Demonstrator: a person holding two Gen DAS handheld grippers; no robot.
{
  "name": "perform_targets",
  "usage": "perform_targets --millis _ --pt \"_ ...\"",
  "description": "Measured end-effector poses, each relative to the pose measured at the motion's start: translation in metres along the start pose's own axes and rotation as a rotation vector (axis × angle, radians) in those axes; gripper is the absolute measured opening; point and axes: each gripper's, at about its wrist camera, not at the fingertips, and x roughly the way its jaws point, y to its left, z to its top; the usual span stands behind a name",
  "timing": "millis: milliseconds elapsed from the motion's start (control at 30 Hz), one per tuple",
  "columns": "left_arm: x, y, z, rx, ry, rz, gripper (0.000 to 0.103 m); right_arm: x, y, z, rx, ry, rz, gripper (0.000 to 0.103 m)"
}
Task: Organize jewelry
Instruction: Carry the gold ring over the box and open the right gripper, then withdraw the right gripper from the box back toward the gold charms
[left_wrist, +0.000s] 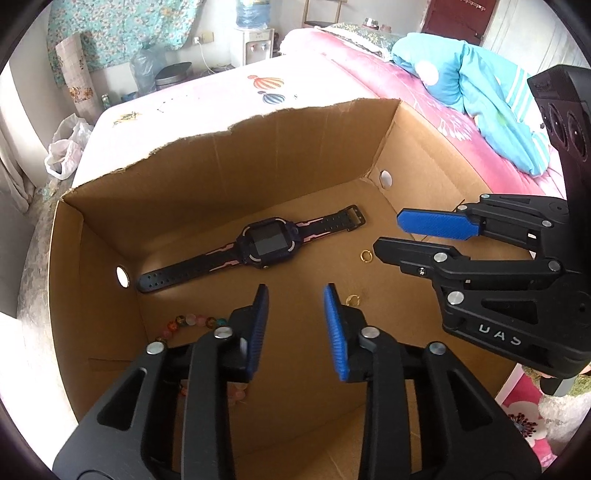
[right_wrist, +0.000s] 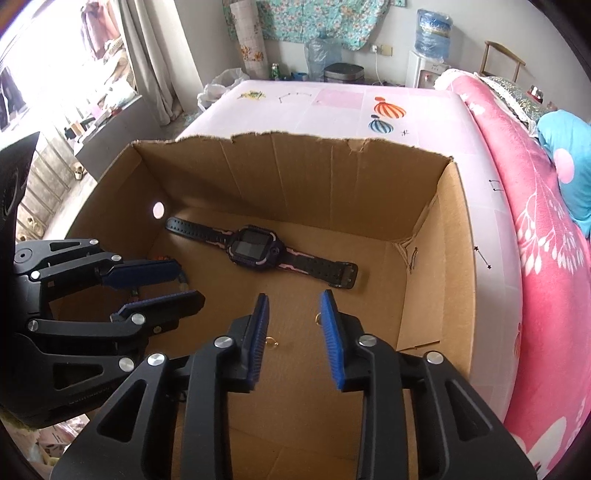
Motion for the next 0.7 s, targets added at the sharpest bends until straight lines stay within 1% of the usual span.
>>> perform_targets --millis 100,167,300,367,433,500,600,633,667,700 --pt "-0.008 -0.001 -0.001 -0.003 -0.038 0.005 0.043 -0.009 -0.001 -0.001 0.014 -0.036 0.01 0.032" --pt "-0.015 -0.003 -0.003 -0.001 -0.067 0.012 0.046 -0.019 -0.001 -0.001 0.024 -0.067 0.012 0.046" --pt "-0.036 -0.004 -0.006 -0.011 -0.133 0.01 0.055 -0.044 0.002 -0.006 0.023 -0.146 0.014 0.048" --pt "-0.051 -0.004 -0.009 -0.022 -0.17 0.016 0.058 -0.056 0.003 -0.008 0.031 -0.179 0.018 0.056" --pt "-0.063 -0.005 -0.013 -0.03 -0.202 0.018 0.063 -0.071 0.005 -0.012 0.037 -0.22 0.015 0.058" --pt "-0.079 -0.006 -0.018 -0.037 -0.242 0.017 0.066 -0.087 0.006 -0.018 0.046 -0.262 0.016 0.06" --pt "-0.099 -0.007 -0.03 -0.042 -0.288 0.019 0.07 -0.108 0.009 -0.027 0.065 -0.314 0.032 0.062" --pt "-0.106 -0.008 -0.035 -0.045 -0.303 0.019 0.071 -0.114 0.01 -0.03 0.07 -0.325 0.035 0.068" --pt "-0.112 -0.008 -0.04 -0.049 -0.316 0.017 0.072 -0.121 0.011 -0.034 0.077 -0.342 0.036 0.072" --pt "-0.116 -0.008 -0.045 -0.051 -0.326 0.014 0.073 -0.129 0.012 -0.04 0.081 -0.362 0.039 0.072"
